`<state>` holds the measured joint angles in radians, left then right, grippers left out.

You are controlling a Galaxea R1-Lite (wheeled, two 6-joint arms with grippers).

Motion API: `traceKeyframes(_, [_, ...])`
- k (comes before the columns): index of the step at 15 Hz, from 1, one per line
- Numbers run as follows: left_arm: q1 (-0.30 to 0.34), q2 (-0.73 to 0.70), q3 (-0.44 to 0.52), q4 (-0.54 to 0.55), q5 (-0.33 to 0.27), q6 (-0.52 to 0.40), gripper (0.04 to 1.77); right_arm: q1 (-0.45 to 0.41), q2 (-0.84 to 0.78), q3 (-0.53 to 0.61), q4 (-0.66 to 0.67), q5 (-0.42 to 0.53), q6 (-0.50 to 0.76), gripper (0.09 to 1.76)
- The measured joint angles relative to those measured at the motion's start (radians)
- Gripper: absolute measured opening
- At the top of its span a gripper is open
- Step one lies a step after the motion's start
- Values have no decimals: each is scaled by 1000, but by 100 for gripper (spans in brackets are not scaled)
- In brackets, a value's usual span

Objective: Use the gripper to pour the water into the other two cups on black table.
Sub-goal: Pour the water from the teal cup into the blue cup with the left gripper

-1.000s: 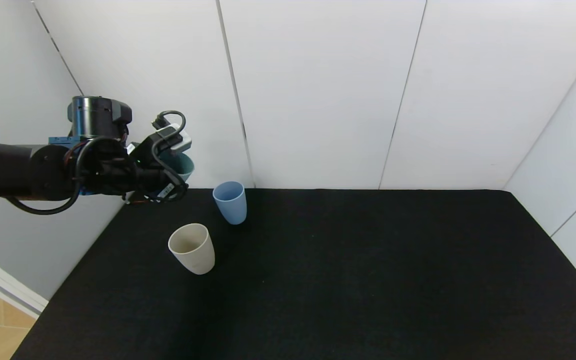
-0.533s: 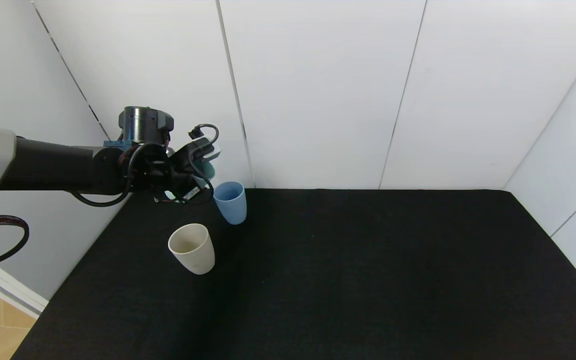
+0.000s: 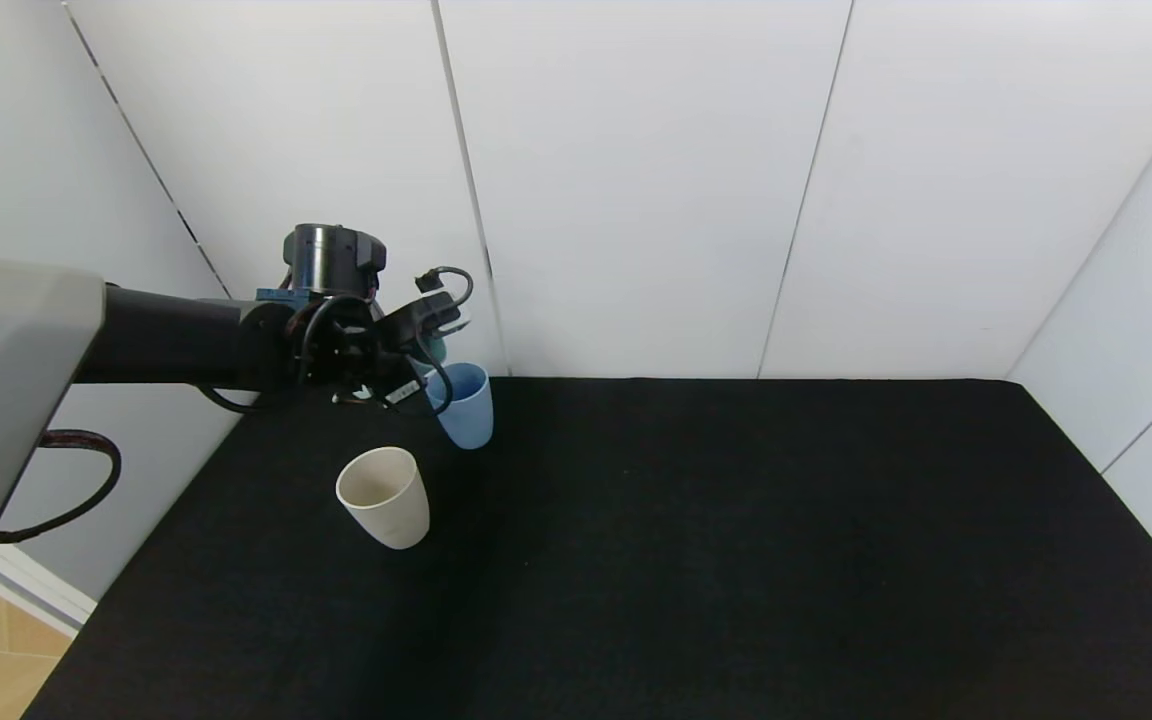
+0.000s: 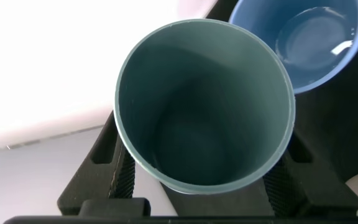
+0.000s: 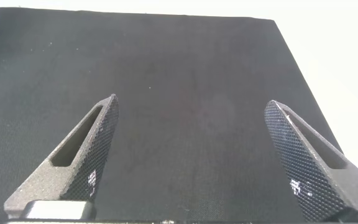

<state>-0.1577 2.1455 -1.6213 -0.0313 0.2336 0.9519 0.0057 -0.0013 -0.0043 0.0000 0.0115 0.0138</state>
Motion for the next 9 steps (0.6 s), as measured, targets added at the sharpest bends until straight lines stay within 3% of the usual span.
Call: traceKeyframes(9, [-17,24,-27,0,78,120,115,0,0,0,0,0,0,171])
